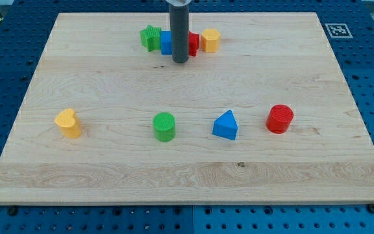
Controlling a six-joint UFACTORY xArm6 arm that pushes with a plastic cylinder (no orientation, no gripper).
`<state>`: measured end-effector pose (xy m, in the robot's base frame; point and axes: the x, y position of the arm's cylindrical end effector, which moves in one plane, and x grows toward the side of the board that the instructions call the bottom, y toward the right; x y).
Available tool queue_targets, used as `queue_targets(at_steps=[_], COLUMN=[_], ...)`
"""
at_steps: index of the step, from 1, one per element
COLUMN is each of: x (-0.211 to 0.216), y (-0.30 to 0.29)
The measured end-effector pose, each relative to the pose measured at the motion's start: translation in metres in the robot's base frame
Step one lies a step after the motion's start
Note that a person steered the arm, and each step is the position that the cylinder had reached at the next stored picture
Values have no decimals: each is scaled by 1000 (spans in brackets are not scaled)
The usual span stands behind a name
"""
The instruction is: Adjust the red sar and blue cube in a horizontal line
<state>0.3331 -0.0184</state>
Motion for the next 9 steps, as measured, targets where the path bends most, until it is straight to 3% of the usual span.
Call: queue_targets(at_steps=[3,6,9], x=[-21,22,25], y=[0,0,-75])
